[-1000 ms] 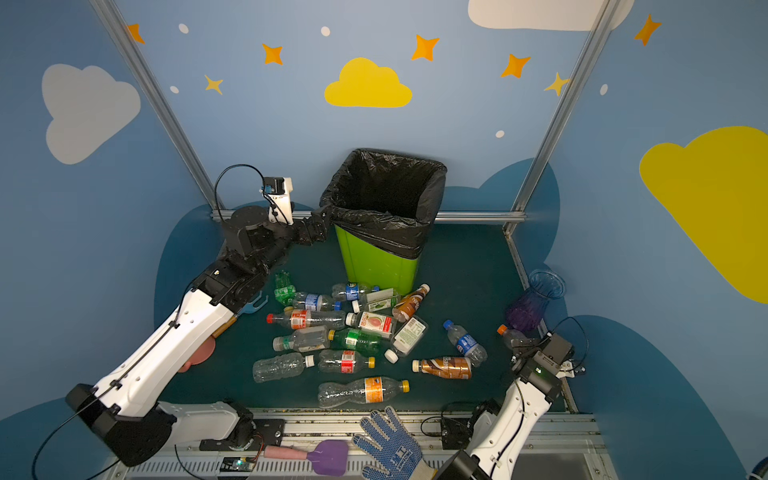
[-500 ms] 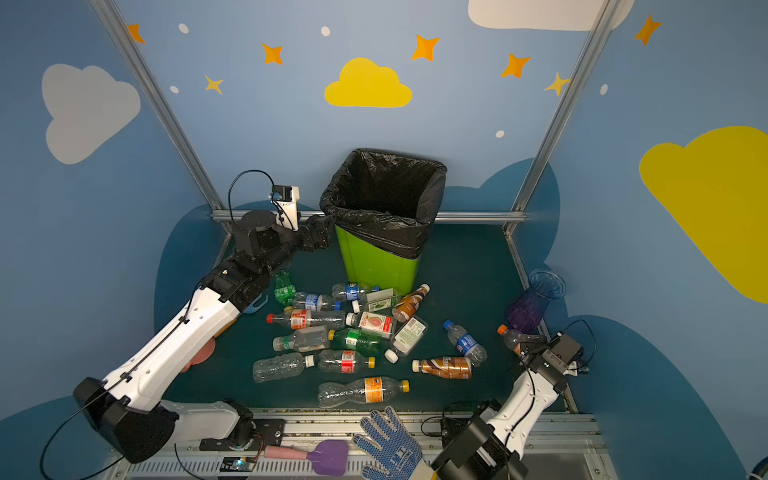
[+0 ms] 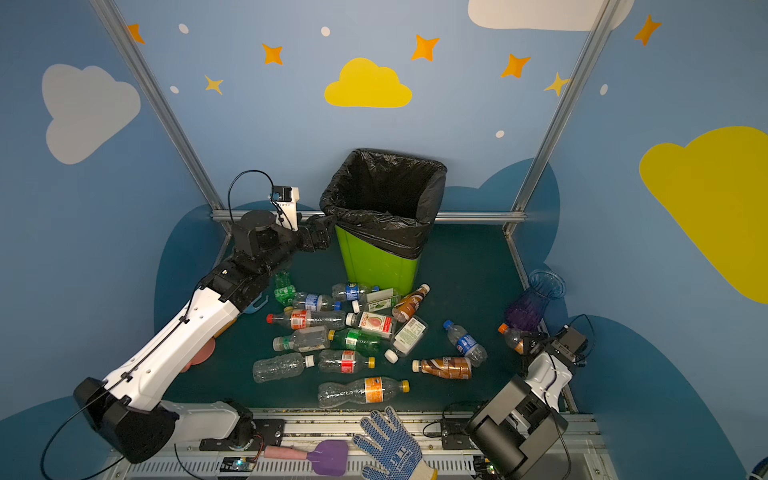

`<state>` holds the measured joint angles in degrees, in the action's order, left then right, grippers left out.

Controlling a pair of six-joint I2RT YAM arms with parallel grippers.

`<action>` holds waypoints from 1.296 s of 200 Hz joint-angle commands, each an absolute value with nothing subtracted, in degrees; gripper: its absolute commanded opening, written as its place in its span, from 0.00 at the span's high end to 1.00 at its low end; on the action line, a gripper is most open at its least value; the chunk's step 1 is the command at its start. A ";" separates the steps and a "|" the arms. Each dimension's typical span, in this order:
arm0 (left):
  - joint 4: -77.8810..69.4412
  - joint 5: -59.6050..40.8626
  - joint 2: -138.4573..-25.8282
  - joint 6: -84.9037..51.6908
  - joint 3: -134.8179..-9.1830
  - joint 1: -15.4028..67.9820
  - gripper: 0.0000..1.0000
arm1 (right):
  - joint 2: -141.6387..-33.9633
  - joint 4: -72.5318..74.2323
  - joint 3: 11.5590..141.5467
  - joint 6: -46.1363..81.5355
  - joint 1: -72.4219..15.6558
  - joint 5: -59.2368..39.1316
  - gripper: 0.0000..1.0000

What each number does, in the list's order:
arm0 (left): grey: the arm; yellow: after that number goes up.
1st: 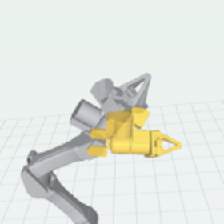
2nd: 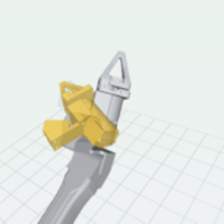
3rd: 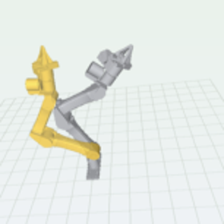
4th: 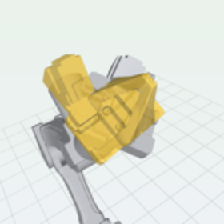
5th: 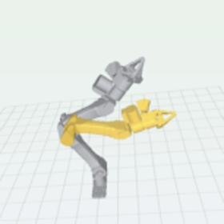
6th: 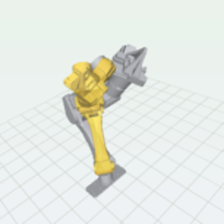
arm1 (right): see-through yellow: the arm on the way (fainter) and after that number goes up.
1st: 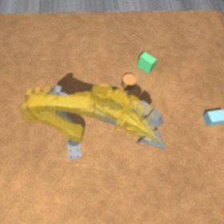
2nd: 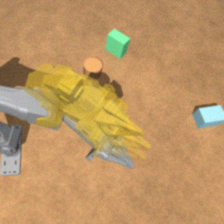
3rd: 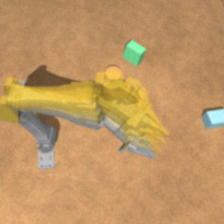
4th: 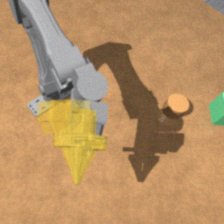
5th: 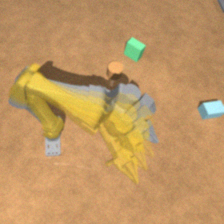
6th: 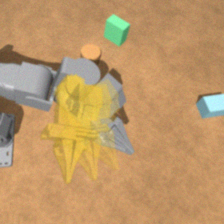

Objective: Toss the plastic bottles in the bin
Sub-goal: 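Open the left gripper over the bin while right gripper grasps orange-label bottle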

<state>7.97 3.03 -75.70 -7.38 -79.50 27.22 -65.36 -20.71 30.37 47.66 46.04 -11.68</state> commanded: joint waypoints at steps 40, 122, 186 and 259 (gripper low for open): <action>7.37 1.87 -74.96 -8.06 -79.34 26.28 0.00 | -71.28 -23.53 30.65 40.43 45.84 -11.47 0.27; 7.38 0.79 -75.28 -8.69 -79.45 25.58 0.00 | -77.24 -23.14 32.61 35.55 45.94 -10.66 0.13; 7.48 0.35 -75.50 -9.05 -79.66 25.56 0.00 | -81.10 -22.03 33.75 31.64 45.94 -11.08 0.15; 7.64 0.51 -75.33 -9.22 -79.41 25.46 0.00 | -74.57 -23.04 30.96 30.86 45.41 -10.52 0.40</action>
